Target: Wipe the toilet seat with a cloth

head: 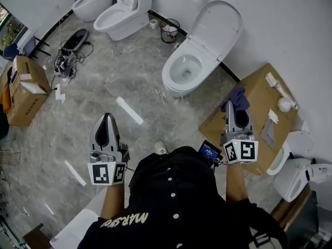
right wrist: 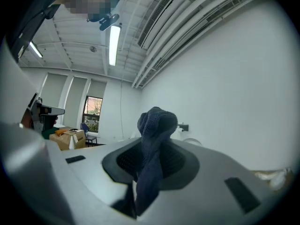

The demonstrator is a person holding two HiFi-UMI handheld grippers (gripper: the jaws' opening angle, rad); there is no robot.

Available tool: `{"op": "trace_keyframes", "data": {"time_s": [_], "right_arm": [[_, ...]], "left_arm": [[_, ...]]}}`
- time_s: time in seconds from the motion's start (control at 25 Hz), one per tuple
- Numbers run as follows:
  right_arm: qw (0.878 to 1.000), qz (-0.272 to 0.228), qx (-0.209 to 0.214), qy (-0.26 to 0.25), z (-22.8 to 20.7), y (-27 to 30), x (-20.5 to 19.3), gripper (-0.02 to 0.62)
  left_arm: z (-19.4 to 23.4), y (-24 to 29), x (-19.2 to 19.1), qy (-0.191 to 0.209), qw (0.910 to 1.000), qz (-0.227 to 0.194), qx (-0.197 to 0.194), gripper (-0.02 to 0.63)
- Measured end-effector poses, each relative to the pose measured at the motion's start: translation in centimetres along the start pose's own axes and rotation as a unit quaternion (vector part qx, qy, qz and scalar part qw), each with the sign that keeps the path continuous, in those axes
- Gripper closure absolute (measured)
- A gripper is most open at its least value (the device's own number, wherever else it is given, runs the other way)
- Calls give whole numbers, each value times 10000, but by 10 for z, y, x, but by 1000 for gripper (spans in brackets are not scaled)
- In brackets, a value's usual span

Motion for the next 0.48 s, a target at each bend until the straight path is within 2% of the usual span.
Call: {"op": "trace_keyframes", "data": {"time_s": [0.48], "right_arm": [[9988,85,-491,17,-21,24,-4,508]], "left_arm": [[7,54,-13,-41,9992,181,-359,595]]}}
Point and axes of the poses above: the fingertips, and each gripper's own axes: y forward along the fingers, z to its left, x out of its top, the point moved 2 cm from there along -y, backward along the fingers, and after that the axes turned 5 degrees about z, right-handed, at the moved point
